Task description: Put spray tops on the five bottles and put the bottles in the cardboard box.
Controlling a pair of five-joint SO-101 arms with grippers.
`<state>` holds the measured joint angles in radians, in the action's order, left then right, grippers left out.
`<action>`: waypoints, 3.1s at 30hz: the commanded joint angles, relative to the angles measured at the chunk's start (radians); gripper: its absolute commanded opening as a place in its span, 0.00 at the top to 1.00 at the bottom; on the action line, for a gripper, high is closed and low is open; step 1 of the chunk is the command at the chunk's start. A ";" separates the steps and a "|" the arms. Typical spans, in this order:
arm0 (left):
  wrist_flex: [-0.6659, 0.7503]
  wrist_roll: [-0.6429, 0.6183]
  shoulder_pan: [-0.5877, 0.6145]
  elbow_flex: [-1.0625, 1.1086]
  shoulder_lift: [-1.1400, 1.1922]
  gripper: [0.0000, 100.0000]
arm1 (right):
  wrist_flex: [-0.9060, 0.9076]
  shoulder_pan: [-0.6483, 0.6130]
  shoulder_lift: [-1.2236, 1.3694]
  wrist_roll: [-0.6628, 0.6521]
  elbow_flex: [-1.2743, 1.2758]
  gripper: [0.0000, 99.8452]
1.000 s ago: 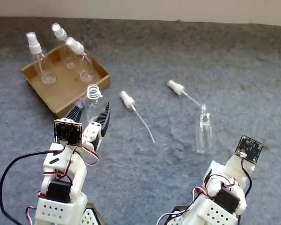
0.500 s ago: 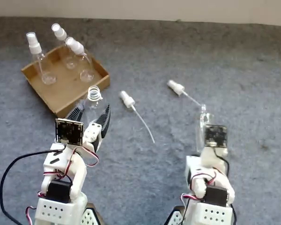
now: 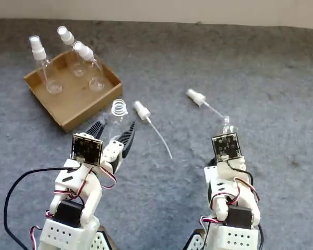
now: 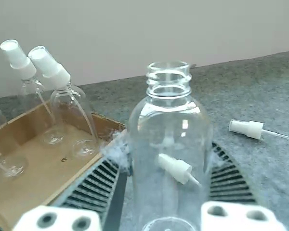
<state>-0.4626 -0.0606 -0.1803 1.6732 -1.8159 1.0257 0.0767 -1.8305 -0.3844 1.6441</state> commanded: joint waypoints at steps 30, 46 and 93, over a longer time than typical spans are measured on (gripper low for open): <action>0.000 -0.006 0.216 0.019 -0.013 0.92 | 0.127 -0.389 1.081 -0.064 -0.894 0.98; 0.000 -0.009 0.323 0.021 -0.013 0.92 | 0.449 -0.582 1.900 -0.040 -1.821 0.87; -0.003 -0.009 0.320 0.022 -0.013 0.92 | 0.634 -0.591 2.916 -0.038 -2.905 0.98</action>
<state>-0.4626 -0.0606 0.1358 1.6732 -1.8159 1.6149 -0.5370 1.1155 -0.4350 -1.1991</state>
